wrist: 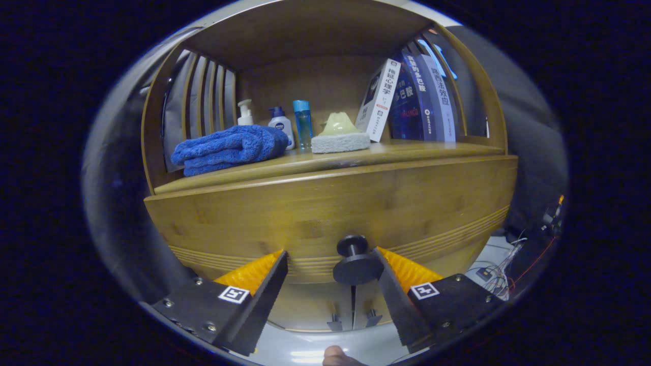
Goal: Pull open the drawer, take out the items inside it, and place them on the countertop above the cabinet.
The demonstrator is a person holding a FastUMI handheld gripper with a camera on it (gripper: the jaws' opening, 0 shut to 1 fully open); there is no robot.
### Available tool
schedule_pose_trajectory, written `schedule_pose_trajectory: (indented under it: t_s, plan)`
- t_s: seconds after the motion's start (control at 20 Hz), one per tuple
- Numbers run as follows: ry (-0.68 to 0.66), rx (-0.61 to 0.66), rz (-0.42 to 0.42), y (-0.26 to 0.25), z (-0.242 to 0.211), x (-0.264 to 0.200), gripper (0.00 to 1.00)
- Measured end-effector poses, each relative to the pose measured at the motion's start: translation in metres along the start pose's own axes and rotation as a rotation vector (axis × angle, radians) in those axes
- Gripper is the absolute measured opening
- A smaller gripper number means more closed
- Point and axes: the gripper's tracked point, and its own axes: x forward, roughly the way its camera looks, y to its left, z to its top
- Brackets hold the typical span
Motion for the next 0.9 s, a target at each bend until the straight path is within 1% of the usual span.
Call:
schedule_pose_trajectory:
  t_s: [0.1, 0.2, 0.3, 0.4, 0.5, 0.6, 0.75, 0.9]
  plan:
    - [0.005, 0.03, 0.016, 0.0, -0.001, 0.004, 0.99]
    - [0.012, 0.026, 0.007, -0.001, -0.005, 0.005, 0.99]
    - [0.041, 0.058, 0.023, 0.005, -0.02, -0.002, 0.99]
    - [0.032, 0.097, 0.017, 0.006, -0.026, -0.011, 0.99]
    - [0.049, 0.12, 0.028, 0.012, -0.037, -0.024, 0.99]
    - [0.068, 0.105, 0.032, 0.016, -0.047, -0.042, 0.99]
    - [0.03, 0.069, 0.026, 0.02, -0.046, -0.076, 0.99]
    - [0.024, 0.042, 0.013, 0.02, -0.049, -0.114, 0.99]
